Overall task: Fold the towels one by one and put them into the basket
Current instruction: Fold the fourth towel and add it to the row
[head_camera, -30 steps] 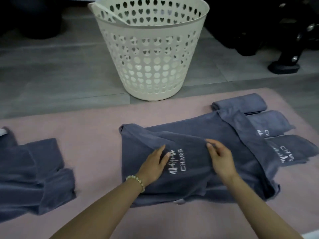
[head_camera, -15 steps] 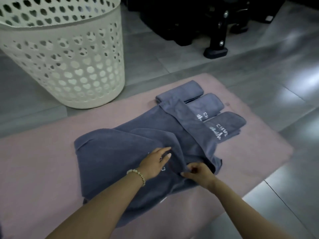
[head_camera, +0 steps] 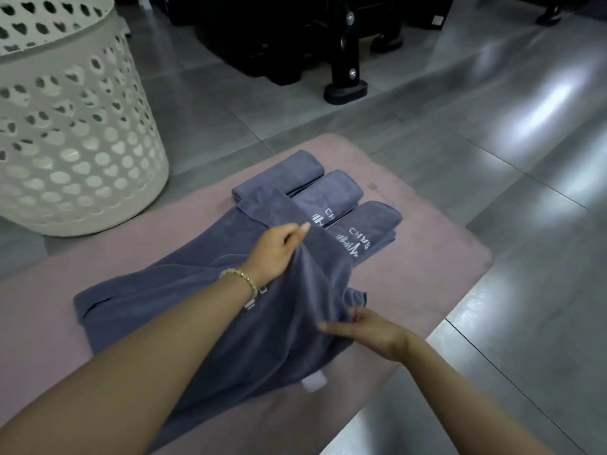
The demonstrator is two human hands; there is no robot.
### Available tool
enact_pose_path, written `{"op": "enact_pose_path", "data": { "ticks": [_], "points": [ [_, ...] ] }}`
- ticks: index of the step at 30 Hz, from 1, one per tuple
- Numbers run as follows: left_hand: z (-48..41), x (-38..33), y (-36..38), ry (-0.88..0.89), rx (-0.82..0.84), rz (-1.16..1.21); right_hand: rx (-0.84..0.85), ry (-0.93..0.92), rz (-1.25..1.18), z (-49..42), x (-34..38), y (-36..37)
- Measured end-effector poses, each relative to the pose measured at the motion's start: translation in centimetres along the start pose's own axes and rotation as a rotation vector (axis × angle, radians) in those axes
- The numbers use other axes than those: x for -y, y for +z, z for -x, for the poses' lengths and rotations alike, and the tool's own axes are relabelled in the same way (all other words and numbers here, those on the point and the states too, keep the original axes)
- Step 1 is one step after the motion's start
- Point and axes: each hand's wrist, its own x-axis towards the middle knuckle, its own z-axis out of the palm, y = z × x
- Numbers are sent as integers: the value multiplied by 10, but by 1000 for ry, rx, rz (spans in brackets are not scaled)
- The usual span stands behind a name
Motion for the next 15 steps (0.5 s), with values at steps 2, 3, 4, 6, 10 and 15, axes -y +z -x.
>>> {"op": "enact_pose_path", "data": {
  "ticks": [2, 3, 4, 6, 10, 15],
  "points": [
    [-15, -7, 4, 20, -18, 6, -225, -74, -232, -2, -11, -16],
    [-21, -7, 7, 23, -18, 7, -355, -104, -326, -5, -17, -23],
    [-26, -7, 12, 11, -22, 3, -467, -120, -410, -8, -22, -31],
    [-33, -4, 22, -21, -57, -2, -619, -132, -544, -16, -29, -42],
    [-36, 2, 39, -94, -6, 3, -788, -53, -580, -31, -36, -49],
    [-24, 20, 40, -125, 101, -192, -912, 129, -301, -57, -43, -54]
  ]
}}
